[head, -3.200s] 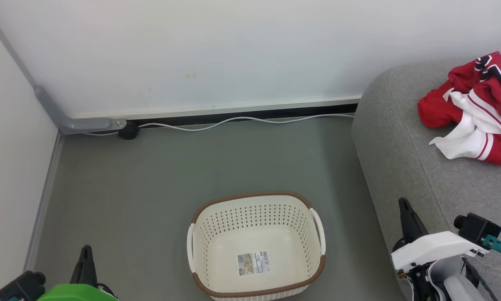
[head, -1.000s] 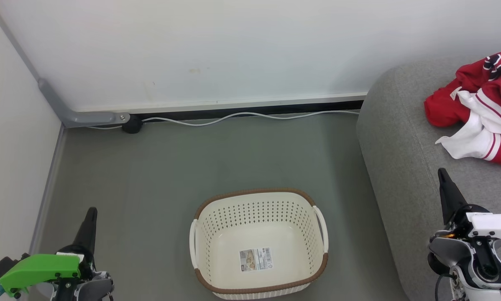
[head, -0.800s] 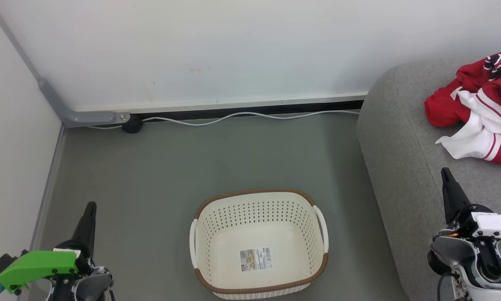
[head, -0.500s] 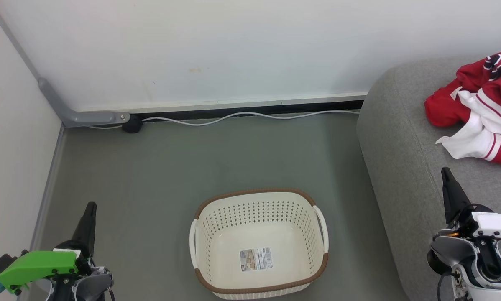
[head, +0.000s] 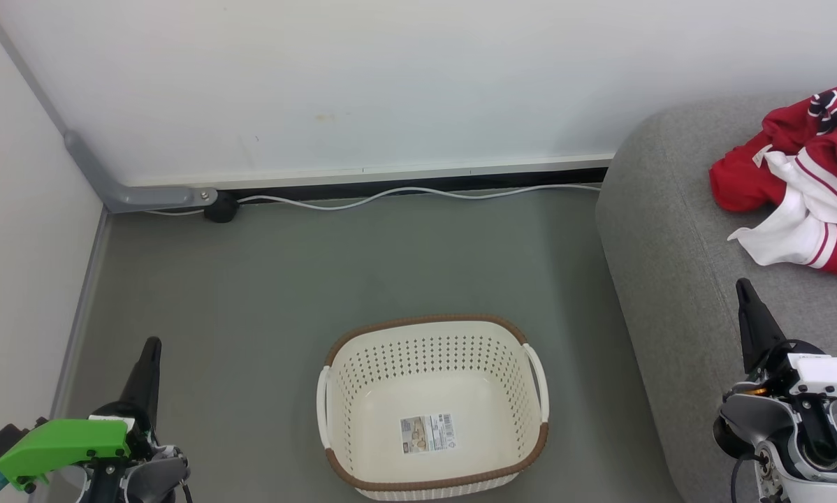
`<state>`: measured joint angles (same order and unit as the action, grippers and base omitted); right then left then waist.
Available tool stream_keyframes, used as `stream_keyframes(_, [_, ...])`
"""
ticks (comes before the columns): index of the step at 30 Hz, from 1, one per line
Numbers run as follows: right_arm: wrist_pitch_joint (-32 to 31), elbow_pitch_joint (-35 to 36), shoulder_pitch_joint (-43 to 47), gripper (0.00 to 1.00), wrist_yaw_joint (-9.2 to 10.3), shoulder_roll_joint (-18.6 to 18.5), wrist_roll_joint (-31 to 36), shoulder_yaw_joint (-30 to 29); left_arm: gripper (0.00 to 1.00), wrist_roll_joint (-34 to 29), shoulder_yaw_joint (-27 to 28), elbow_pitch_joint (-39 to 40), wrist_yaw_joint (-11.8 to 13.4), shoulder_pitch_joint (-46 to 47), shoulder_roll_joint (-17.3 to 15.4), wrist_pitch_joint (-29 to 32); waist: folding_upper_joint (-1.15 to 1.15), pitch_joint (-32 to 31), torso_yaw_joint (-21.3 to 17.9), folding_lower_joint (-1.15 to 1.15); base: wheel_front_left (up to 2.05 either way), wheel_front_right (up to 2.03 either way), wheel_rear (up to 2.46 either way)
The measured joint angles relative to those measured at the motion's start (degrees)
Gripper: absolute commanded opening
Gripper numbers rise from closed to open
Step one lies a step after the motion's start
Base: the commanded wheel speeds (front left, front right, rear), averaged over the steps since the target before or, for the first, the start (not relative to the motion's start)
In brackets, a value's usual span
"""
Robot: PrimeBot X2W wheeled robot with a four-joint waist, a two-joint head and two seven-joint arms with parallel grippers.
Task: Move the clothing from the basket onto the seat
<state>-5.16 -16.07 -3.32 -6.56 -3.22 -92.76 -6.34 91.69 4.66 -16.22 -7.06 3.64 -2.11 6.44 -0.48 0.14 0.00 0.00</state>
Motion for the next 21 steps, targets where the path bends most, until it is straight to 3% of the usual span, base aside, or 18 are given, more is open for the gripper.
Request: stream_keyframes(21, [0.0, 0.01, -0.01, 0.0, 0.0, 0.01, 0.0, -0.04, 0.0, 0.0, 0.0, 0.04, 0.0, 0.0, 0.01, 0.0, 0.0, 0.01, 0.0, 0.0, 0.0, 0.0, 0.0])
